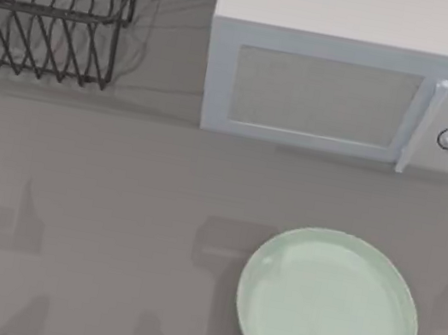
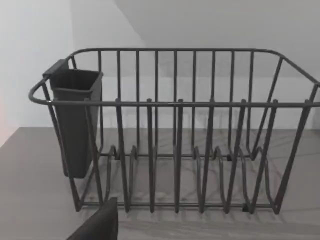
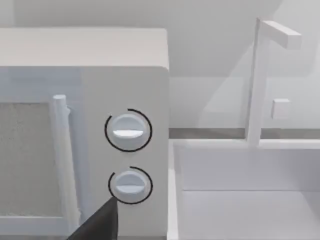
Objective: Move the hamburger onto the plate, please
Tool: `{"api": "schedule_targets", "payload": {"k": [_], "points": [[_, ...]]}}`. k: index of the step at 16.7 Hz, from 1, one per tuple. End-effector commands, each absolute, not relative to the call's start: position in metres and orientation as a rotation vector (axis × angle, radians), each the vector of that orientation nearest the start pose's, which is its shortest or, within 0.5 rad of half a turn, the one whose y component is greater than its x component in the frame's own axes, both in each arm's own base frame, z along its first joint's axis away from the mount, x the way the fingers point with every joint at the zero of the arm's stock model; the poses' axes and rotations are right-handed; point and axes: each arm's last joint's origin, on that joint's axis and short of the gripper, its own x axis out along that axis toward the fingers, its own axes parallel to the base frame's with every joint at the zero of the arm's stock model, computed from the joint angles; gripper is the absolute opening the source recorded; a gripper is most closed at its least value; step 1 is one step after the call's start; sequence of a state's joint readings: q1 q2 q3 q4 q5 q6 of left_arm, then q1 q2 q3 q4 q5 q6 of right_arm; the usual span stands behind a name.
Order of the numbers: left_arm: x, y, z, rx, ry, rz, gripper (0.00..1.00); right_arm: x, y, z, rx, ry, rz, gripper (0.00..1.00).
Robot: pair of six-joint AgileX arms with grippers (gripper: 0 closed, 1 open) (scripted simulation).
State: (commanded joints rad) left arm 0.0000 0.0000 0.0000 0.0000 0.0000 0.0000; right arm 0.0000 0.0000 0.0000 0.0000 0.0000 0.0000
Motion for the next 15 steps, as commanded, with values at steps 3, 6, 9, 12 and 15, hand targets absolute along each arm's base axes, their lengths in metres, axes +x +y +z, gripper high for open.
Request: {"api": "schedule_targets", "payload": {"k": [3, 6, 9, 12, 15], "points": [[0.106, -0.001, 0.16, 0.0, 0.0, 0.0, 1.0, 0.106, -0.001, 0.162, -0.007, 0.014, 0.004, 1.0], [0.106, -0.001, 0.16, 0.0, 0.0, 0.0, 1.0, 0.108, 0.001, 0.171, -0.053, 0.125, 0.026, 1.0], [0.106, -0.001, 0.16, 0.0, 0.0, 0.0, 1.0, 0.116, 0.005, 0.179, -0.134, 0.356, 0.069, 1.0], [0.106, -0.001, 0.16, 0.0, 0.0, 0.0, 1.0, 0.132, 0.01, 0.179, -0.236, 0.689, 0.148, 1.0], [0.106, -0.001, 0.16, 0.0, 0.0, 0.0, 1.0, 0.151, 0.017, 0.174, -0.338, 1.03, 0.257, 1.0]]}}
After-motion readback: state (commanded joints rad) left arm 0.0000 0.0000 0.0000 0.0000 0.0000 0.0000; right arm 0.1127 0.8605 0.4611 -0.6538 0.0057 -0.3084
